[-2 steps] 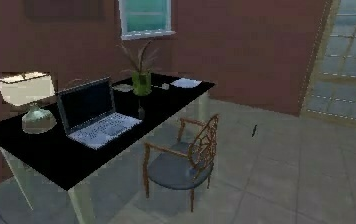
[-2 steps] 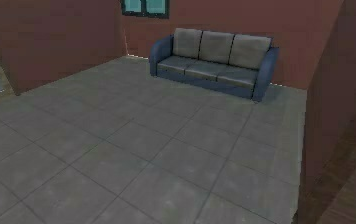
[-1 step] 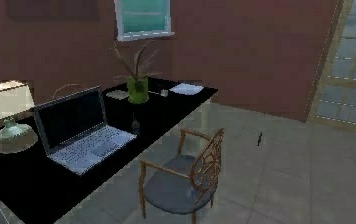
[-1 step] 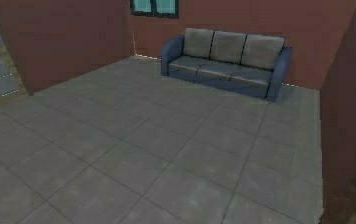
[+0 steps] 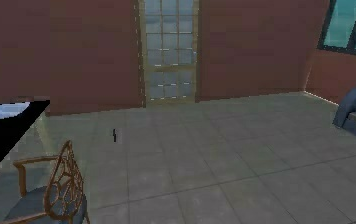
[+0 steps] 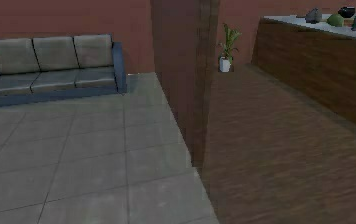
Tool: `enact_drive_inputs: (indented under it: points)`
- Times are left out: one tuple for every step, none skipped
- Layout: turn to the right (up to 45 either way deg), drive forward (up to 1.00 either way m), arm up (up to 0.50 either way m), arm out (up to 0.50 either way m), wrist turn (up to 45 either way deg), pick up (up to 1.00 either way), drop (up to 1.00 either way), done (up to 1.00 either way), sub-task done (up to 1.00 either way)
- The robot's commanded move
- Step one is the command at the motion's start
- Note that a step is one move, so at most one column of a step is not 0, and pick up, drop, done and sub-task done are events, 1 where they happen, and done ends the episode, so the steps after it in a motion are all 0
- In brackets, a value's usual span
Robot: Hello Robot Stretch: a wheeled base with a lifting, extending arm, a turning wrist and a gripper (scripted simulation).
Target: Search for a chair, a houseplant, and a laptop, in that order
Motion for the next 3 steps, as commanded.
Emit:
enact_drive_inputs:
  points:
    - [18.0,0.00,0.00,0.00,0.0,0.00,0.00,0.00,0.00]
    - [0.0,0.10,0.00,0.00,0.0,0.00,0.00,0.00,0.00]
    - [-45.0,0.00,0.00,0.00,0.0,0.00,0.00,0.00,0.00]
